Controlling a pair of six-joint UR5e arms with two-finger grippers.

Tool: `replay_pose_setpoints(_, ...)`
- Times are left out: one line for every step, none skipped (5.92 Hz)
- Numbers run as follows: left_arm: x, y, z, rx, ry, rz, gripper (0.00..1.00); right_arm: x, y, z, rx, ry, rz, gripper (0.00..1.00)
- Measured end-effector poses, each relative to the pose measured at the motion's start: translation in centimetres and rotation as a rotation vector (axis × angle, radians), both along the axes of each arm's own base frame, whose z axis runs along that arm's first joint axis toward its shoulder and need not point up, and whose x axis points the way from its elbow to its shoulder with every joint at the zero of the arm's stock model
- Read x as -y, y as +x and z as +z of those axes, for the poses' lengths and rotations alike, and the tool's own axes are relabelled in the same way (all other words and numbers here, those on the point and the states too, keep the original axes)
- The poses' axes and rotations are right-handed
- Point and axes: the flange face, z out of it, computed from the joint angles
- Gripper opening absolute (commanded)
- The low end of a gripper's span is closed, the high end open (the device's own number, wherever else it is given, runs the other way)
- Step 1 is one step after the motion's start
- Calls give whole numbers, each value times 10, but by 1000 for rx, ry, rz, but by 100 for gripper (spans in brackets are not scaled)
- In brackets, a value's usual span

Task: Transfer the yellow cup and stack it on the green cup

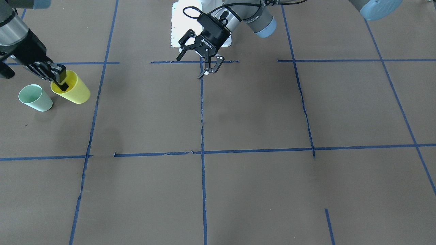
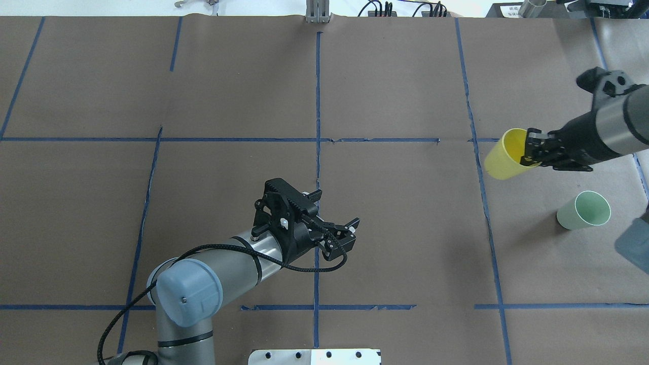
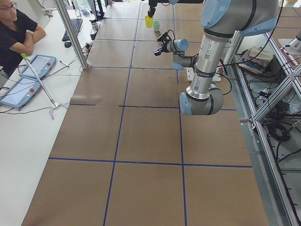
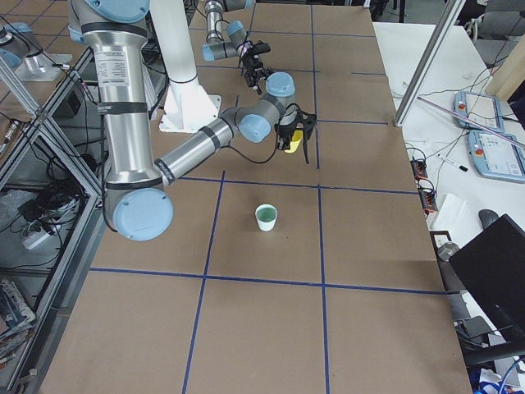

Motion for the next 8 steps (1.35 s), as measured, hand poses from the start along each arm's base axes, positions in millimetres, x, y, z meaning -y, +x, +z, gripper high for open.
replay_pose_setpoints(3,4,3,16,-65,-3,100,-22,29,32,-56,-54,30,0)
replay_pose_setpoints(4,5,6,14,-102,-6,100,-32,42,64,-112,-99,43,0)
replay_pose_setpoints(5,6,8,11,-117,-7,100,-33,45,87,-150,-126,43,0)
replay_pose_setpoints(5,6,9,9,-122,-7,100,-32,45,104,-173,-143,34,0)
replay_pose_setpoints(3,6,9,7,-123,-4,100,-31,43,116,-187,-157,28,0)
replay_pose_setpoints(2,7,9,5,-125,-2,100,-30,42,124,-196,-167,23,1)
replay_pose_setpoints(1,7,9,4,-126,0,100,-30,41,128,-201,-173,19,33)
replay_pose_setpoints(1,8,8,2,-128,1,100,-30,40,131,-204,-174,15,99)
